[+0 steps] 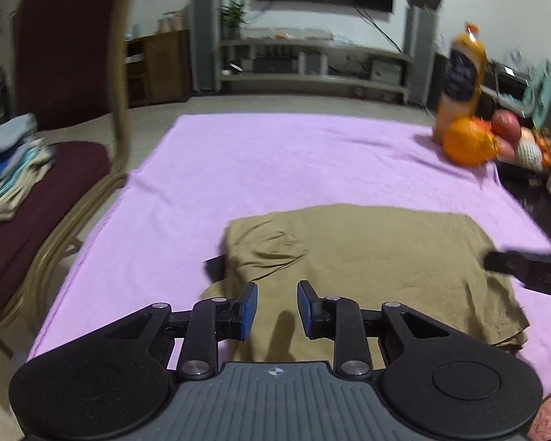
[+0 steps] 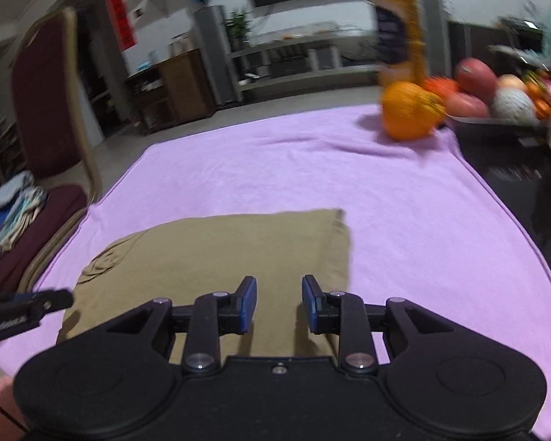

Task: Fold clothes

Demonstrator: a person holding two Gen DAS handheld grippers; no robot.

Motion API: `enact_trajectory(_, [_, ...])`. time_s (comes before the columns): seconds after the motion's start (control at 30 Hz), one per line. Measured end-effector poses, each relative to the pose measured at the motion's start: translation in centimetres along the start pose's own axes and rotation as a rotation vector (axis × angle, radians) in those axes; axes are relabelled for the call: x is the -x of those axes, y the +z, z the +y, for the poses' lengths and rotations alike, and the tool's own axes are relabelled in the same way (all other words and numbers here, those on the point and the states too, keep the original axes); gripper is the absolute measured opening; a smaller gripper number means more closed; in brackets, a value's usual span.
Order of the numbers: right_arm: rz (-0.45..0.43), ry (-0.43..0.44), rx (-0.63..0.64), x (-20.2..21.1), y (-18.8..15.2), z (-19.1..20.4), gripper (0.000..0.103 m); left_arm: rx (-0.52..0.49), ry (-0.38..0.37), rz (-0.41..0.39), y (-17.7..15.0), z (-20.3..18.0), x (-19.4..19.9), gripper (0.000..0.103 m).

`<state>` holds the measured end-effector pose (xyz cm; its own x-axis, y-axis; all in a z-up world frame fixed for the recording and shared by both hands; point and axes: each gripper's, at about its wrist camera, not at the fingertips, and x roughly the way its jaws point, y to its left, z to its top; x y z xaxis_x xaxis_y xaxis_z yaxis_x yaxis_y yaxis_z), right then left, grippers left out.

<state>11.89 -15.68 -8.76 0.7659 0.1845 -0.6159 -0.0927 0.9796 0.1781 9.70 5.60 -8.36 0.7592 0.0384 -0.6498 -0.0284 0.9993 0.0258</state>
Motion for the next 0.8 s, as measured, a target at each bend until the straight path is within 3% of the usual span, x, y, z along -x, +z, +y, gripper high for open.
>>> enact_trajectory(0.17, [0.071,-0.026,0.209,-4.0,-0.6,2.8,0.027,-0.102,0.037,0.057,-1.9,-1.0,-2.0,0.027])
enact_trajectory(0.27, [0.102,-0.051,0.287,-3.4,-3.1,2.4,0.027,-0.141,0.049,0.068,-3.3,-1.0,-1.4,0.027])
enact_trajectory(0.5, [0.149,-0.067,0.09,3.0,-4.4,-1.4,0.029,-0.105,0.026,0.086,-4.4,0.1,1.8,0.029])
enact_trajectory(0.7, [0.069,-0.049,-0.039,6.3,-4.1,-2.8,0.029,-0.041,0.007,0.052,-5.1,1.0,4.9,0.029])
enact_trajectory(0.8, [0.047,-0.002,-0.065,6.1,-4.0,-2.5,0.018,0.02,-0.023,0.003,-4.6,1.6,6.2,0.028])
